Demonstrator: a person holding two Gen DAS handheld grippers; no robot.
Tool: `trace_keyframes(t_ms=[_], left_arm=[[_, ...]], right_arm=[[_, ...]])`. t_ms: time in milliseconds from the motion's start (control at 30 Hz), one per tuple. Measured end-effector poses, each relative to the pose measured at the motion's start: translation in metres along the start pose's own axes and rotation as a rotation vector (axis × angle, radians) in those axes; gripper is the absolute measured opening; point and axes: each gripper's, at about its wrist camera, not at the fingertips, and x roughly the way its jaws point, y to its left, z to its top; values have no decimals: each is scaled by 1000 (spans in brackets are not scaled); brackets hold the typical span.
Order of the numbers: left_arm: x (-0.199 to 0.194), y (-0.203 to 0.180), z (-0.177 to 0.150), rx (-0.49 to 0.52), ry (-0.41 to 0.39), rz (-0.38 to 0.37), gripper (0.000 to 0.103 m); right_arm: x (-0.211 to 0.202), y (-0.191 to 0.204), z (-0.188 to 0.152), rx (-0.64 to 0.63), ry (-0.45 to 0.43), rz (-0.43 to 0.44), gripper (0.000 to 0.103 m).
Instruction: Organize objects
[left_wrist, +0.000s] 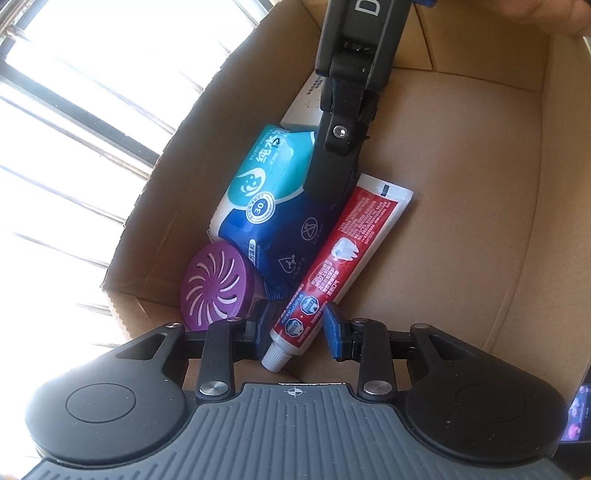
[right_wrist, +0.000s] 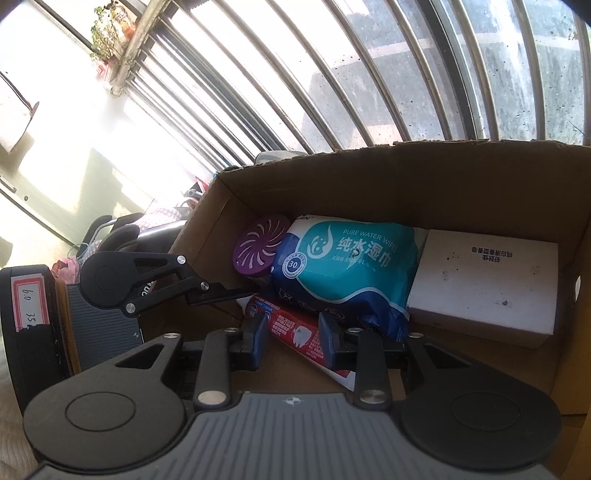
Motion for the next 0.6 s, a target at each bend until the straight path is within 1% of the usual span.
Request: trace_keyframes(t_ms=[67,167,233,300,400,467,600], left_arm=[[-11,-9,-5,-7,-16,18,33],[-24,-21,-11,-35,-22,34,33],[-34,-28,-15,-52,-19,34,33],[-42,-35,-18,-55,-40,58,34],[-51,-43,-22,-77,-53,64,33],[-58,-48,-25,-87,-55,55,33],[-68,-56,-26,-80,-58,53,34]], right_arm=[[-2,2,-4,3,-4,17,33],[-6,4,-7,-3,-35,28,33],[-6,4,-7,-7,-35,42,33],[-5,6,-10,-14,-19,65,33],[-10,5,-10,-18,-45,70,33],[-13,5,-12,-17,-66,74,33],[-17,3,-11,-34,-70,71,33]])
